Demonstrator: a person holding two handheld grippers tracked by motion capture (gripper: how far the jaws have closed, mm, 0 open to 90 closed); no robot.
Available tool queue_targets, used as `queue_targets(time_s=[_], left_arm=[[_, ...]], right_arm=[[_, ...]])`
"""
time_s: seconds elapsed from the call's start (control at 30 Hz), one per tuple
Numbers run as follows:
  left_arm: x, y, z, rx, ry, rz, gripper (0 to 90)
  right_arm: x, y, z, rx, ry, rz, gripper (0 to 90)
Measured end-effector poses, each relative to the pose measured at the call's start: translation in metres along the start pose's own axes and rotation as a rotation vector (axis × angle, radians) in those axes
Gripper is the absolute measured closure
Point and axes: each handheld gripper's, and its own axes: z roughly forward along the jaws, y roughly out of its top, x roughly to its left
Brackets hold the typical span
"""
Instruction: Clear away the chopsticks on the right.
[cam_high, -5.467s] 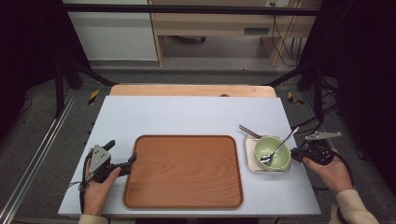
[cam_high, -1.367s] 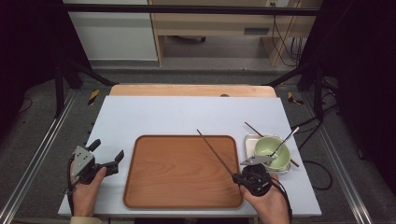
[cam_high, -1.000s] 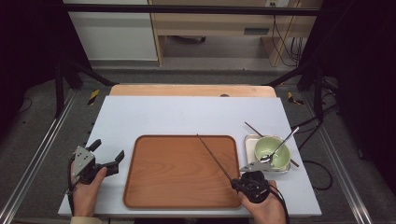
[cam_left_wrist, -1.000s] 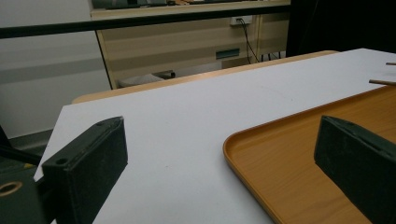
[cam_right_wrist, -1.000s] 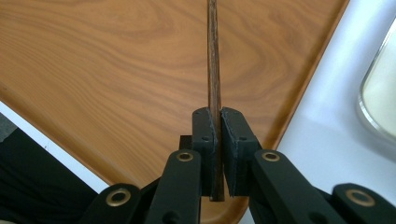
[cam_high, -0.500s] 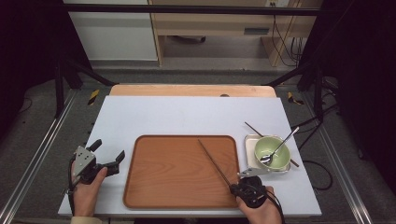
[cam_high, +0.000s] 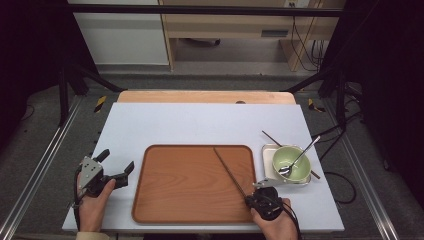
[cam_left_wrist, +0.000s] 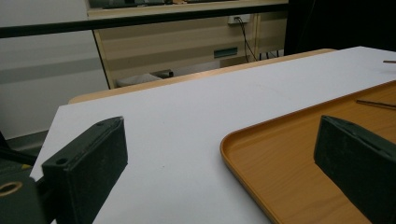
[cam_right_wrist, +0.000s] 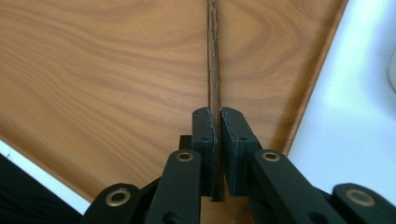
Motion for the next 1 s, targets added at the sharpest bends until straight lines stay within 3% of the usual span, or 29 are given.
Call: queue_targets(time_s=[0.37,0.6,0.77,0.9,1.0], left_arm=[[0.0,0.0,0.0,0.001,-0.001,0.001,2.6],[0.0,0.0,0.0,0.0,-0.001,-0.002,2.6],[0.0,0.0,0.0,0.0,-0.001,-0.002,2.6],[0.001,-0.001,0.0,0.001,-0.001,-0.003,2.5],[0.001,-0.001,0.001,0.002,-0.005,-0.002,2.5]], right_arm=[[-0.001,-0.001,0.004,0.009,-0.017,-0.014,84.0],[0.0,-0.001,0.003,0.001,-0.02,-0.017,79.0],[0.0,0.001,-0.004,-0.027,-0.018,-0.034,72.9],[-0.005,0.004,-0.017,-0.088,0.01,-0.057,64.0],[-0.01,0.005,-0.028,-0.118,0.005,-0.068,58.0]])
